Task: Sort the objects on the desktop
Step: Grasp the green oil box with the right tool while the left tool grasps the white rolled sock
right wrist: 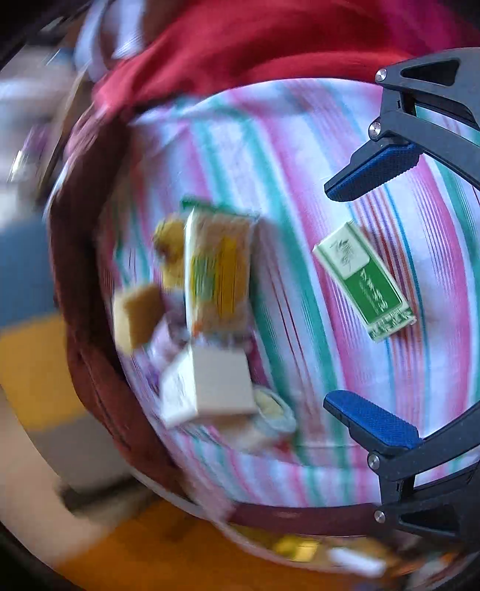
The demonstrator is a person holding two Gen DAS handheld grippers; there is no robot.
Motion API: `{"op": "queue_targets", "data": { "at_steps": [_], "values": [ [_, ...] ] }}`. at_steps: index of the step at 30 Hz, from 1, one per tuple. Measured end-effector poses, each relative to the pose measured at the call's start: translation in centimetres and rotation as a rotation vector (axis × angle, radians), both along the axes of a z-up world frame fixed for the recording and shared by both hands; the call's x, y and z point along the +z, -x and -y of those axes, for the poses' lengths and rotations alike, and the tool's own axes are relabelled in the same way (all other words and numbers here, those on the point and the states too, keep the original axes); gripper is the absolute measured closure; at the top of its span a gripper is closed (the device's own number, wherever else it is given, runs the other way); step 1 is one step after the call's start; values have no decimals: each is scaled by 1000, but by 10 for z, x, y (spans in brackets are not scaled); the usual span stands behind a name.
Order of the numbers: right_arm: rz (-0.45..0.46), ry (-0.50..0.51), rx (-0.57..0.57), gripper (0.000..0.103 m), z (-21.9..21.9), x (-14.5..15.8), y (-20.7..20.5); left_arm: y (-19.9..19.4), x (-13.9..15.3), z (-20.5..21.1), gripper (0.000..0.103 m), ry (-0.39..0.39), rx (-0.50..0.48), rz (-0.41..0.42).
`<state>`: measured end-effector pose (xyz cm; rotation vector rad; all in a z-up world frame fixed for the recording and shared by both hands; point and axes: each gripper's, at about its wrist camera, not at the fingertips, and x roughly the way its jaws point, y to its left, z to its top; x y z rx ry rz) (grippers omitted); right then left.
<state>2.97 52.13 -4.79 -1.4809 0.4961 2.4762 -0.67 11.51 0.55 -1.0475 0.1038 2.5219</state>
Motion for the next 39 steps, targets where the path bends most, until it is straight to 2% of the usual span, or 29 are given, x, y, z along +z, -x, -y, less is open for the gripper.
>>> {"op": "queue_targets", "data": {
  "at_steps": [3,6,9,12,13,15,16,17,23,26,31,39],
  "values": [
    [82,-68,189,0,15,4,9,0,-2,-7,17,-5,-15,14],
    [166,-170,303,0,24,-1,14,-1,-2,-14,17,1,-33,16],
    [253,-188,344,0,24,-17,22,-1,1,-22,17,9,-56,6],
    [294,-158,316,0,13,-30,25,1,4,-30,17,6,-79,10],
    [295,-139,305,1,10,-31,25,2,4,-33,17,6,-84,11],
    [282,-113,304,9,7,-31,24,2,3,-40,17,7,-98,15],
    [277,-111,311,22,7,-31,24,2,2,-44,17,7,-110,20],
    [276,-114,318,27,8,-32,24,2,2,-48,17,7,-121,24],
    [263,-141,354,28,17,-35,22,3,-1,-73,17,21,-182,38],
    [238,-130,312,28,6,-39,38,7,-4,-89,17,18,-213,62],
    [167,-56,205,30,-14,-40,39,14,-7,-124,17,27,-267,75],
    [145,-46,177,30,-27,-39,35,38,-26,-181,17,49,-344,143]
  ]
}}
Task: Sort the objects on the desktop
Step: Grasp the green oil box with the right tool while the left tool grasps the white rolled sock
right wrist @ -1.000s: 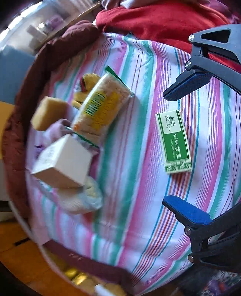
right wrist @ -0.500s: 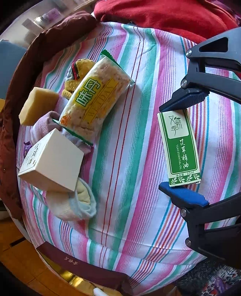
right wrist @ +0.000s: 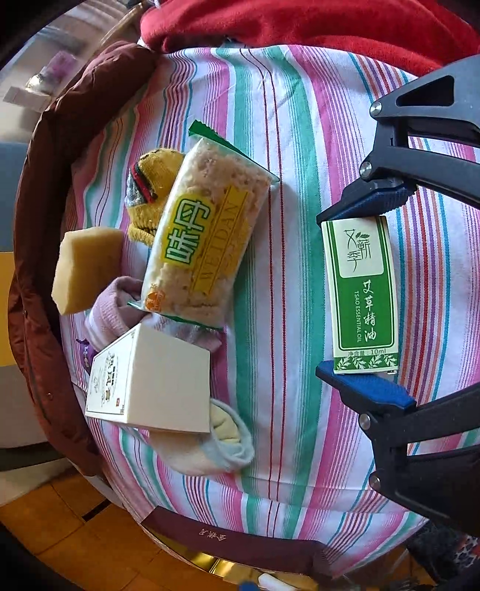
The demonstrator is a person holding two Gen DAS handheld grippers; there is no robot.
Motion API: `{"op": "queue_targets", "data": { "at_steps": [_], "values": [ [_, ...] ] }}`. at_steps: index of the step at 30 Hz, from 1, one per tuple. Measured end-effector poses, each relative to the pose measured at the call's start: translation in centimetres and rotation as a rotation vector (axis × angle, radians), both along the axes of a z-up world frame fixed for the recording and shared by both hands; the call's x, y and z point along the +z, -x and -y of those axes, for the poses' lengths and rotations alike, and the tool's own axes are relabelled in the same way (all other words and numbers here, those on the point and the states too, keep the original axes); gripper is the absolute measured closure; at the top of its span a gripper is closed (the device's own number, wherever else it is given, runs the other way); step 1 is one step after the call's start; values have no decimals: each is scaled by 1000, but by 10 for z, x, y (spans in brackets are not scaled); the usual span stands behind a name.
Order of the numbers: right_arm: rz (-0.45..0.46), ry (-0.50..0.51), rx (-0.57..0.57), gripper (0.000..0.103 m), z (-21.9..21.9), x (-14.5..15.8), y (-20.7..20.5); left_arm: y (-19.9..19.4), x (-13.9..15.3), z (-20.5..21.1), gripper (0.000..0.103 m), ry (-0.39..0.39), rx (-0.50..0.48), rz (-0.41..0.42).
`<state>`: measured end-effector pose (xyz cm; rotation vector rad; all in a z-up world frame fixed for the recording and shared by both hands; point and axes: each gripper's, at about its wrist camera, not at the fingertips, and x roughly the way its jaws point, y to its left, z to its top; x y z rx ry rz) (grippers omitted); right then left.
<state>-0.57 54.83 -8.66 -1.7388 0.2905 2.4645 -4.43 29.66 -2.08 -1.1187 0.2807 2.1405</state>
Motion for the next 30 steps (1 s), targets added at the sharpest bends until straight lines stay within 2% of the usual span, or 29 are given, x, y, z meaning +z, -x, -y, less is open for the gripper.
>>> {"op": "queue_targets", "data": {
  "at_steps": [4,6,9,12,16,18,23,25,28,30],
  "values": [
    [0,-3,-5,30,-2,1,0,10,-10,-35,15,59,-66,-11],
    [-1,-5,-12,29,5,3,-1,15,-14,-48,7,83,-97,-16],
    [-1,-2,-24,29,18,-1,-1,24,-19,-67,3,98,-134,-18],
    [1,2,-29,28,22,0,-1,34,-27,-81,2,126,-148,-14],
    [8,3,-30,23,19,-3,6,41,-41,-98,2,193,-184,-52],
    [14,2,-34,19,18,-2,6,45,-47,-103,2,207,-192,-51],
    [20,-2,-32,19,16,6,8,54,-54,-113,2,213,-216,-46],
    [21,-7,-29,19,17,8,9,56,-58,-118,4,205,-228,-27],
    [24,-21,-25,23,22,9,9,58,-64,-122,15,208,-239,-3],
    [21,-30,-23,28,27,8,11,57,-66,-122,27,194,-250,14]
  ]
}}
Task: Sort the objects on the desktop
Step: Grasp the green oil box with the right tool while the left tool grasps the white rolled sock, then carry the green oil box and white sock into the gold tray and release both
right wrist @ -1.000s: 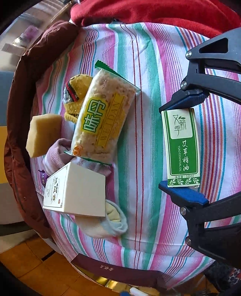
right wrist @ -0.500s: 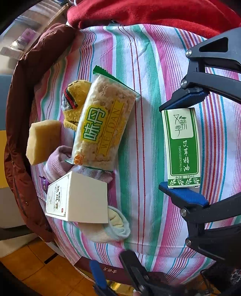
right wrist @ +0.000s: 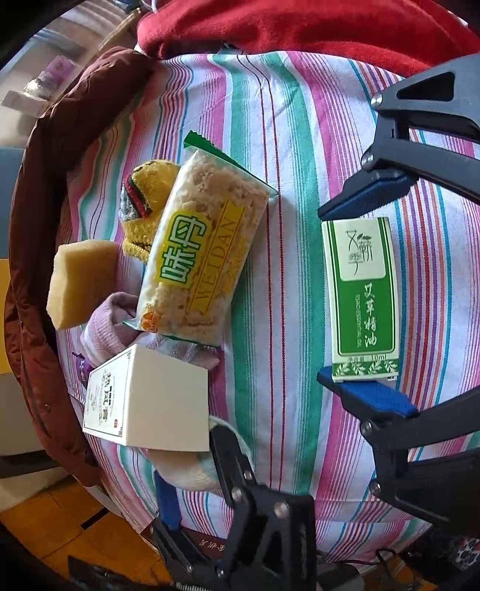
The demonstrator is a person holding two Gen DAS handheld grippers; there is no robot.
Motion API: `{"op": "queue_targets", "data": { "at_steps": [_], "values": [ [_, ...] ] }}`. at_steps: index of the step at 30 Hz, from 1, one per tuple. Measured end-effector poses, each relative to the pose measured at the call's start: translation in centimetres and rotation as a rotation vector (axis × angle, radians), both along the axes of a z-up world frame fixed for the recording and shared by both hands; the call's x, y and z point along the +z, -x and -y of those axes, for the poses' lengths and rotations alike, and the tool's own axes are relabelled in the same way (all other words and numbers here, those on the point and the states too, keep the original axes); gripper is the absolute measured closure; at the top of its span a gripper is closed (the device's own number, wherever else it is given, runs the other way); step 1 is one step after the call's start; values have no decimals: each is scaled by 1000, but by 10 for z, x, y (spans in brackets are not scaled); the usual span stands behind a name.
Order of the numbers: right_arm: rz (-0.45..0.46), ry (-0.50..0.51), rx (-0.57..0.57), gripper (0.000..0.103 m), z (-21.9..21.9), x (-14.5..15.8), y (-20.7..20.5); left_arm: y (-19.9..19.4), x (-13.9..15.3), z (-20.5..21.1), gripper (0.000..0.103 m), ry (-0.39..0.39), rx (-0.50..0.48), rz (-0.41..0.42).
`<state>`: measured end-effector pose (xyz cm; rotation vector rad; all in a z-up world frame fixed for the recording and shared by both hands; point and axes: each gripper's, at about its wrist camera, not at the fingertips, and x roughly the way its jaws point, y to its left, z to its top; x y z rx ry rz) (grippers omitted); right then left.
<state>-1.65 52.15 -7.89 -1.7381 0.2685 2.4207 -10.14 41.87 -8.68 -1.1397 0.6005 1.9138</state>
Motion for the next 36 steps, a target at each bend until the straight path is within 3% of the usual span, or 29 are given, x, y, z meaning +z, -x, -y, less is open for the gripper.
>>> {"op": "queue_targets", "data": {
  "at_steps": [4,16,25,36],
  "values": [
    [-10,-1,1,31,1,6,2,-8,2,3,31,-9,0,-17],
    [-77,40,77,31,8,16,-2,-40,23,59,31,-117,143,71],
    [-111,61,147,31,26,21,-7,-62,56,116,31,-204,234,15],
    [-165,61,144,31,27,38,-27,-53,83,218,31,-287,438,-30]
  ]
}}
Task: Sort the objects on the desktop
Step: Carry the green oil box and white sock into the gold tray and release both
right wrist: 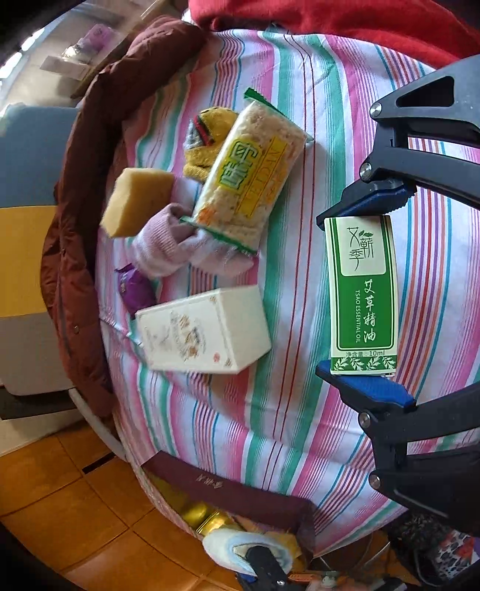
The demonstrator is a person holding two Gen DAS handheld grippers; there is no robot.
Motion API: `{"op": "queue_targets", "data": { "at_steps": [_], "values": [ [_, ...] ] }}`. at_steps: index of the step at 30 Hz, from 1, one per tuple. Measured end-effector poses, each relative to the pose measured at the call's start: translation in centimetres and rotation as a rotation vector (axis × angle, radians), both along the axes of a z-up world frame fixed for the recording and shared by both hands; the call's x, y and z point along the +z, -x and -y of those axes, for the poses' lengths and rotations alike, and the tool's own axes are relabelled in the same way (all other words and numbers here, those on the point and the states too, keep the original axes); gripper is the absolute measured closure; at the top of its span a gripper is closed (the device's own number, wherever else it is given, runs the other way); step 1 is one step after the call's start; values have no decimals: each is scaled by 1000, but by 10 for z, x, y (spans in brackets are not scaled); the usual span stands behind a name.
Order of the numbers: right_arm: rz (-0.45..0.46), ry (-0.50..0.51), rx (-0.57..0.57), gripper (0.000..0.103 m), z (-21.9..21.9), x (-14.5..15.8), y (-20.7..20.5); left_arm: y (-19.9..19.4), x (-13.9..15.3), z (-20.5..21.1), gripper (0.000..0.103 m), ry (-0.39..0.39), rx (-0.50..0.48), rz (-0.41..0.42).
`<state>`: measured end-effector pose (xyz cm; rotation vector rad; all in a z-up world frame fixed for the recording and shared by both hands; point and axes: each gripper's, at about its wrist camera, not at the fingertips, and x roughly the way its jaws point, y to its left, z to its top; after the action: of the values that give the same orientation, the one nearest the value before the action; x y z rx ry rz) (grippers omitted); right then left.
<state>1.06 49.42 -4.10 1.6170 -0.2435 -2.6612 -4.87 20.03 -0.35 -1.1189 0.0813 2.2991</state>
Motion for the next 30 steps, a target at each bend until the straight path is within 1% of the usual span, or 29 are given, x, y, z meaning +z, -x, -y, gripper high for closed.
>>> {"op": "queue_targets", "data": {
  "at_steps": [5,8,13,19,24,27,30],
  "values": [
    [-47,-6,29,31,22,25,-2,7,5,40,31,-37,89,3],
    [-82,-4,56,31,45,39,6,7,12,63,31,-59,136,-7],
    [-140,18,121,31,94,57,24,10,22,98,31,-89,212,-35],
    [-188,74,209,31,161,71,50,22,22,139,31,-95,308,-48],
    [-178,122,283,31,214,68,72,38,14,164,31,-80,359,-33],
    [-156,136,312,31,243,59,85,48,10,174,31,-70,365,-16],
    [-133,159,330,31,265,52,98,57,8,178,31,-69,374,-19]
  ]
}}
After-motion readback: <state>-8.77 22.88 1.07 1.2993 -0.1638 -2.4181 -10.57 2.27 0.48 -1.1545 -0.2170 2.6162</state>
